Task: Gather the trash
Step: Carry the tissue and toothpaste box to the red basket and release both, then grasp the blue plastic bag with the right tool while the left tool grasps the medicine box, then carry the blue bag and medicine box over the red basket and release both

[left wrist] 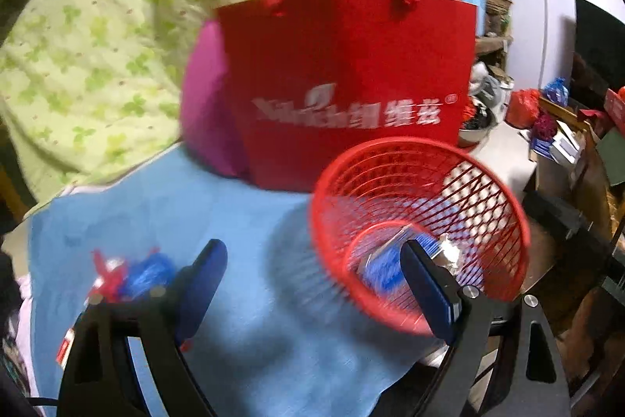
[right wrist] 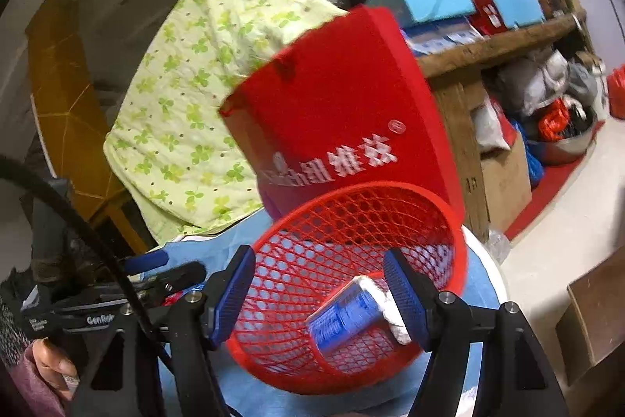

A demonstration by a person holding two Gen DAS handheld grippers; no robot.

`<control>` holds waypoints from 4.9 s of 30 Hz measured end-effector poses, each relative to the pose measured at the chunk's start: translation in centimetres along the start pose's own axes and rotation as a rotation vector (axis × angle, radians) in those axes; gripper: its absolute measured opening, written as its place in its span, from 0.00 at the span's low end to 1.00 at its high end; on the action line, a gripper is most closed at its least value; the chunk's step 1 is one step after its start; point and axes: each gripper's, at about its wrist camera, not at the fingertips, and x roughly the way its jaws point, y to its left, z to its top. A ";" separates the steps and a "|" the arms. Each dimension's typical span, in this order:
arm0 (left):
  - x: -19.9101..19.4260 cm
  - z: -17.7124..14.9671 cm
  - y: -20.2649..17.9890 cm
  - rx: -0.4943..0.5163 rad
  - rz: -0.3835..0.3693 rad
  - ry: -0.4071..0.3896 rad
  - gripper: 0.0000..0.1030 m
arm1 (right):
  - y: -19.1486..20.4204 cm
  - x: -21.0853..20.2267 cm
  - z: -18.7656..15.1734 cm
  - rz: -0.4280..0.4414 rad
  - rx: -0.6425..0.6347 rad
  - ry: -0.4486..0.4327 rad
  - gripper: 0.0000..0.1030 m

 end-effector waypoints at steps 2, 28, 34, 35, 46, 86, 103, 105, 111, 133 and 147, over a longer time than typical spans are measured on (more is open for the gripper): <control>-1.0 -2.0 2.4 -0.038 0.030 0.010 0.88 | 1.8 -0.2 0.1 0.030 -0.031 -0.002 0.70; -2.6 -21.6 34.2 -0.330 0.431 0.202 0.88 | 20.8 27.3 -8.5 0.293 0.012 0.631 0.69; 1.1 -20.4 36.6 -0.251 0.319 0.206 0.88 | 17.5 35.3 -9.7 0.239 0.340 0.745 0.69; 1.7 -20.3 37.2 -0.252 0.291 0.212 0.88 | 17.3 36.1 -9.9 0.234 0.362 0.762 0.69; 6.1 -21.3 38.4 -0.287 0.103 0.299 0.58 | 19.0 39.2 -13.2 0.233 0.347 0.814 0.45; -13.7 -9.2 11.2 -0.072 0.402 -0.044 0.55 | 16.4 0.5 -2.0 0.284 -0.144 0.175 0.44; -12.3 -5.6 6.6 0.016 0.378 -0.057 0.55 | 11.5 -2.2 0.0 0.212 -0.081 0.081 0.44; -12.0 -5.2 5.8 0.034 0.376 -0.060 0.55 | 10.7 -2.4 0.2 0.204 -0.067 0.077 0.44; -11.1 -4.1 3.9 0.072 0.361 -0.061 0.55 | 8.3 -2.8 0.6 0.164 -0.027 0.062 0.44; -6.3 -0.3 -4.0 0.245 0.305 -0.059 0.55 | -0.2 -3.0 1.6 0.054 0.127 0.022 0.46; -3.3 1.3 -6.4 0.296 0.283 -0.048 0.55 | -2.9 -1.0 1.3 0.028 0.192 0.049 0.47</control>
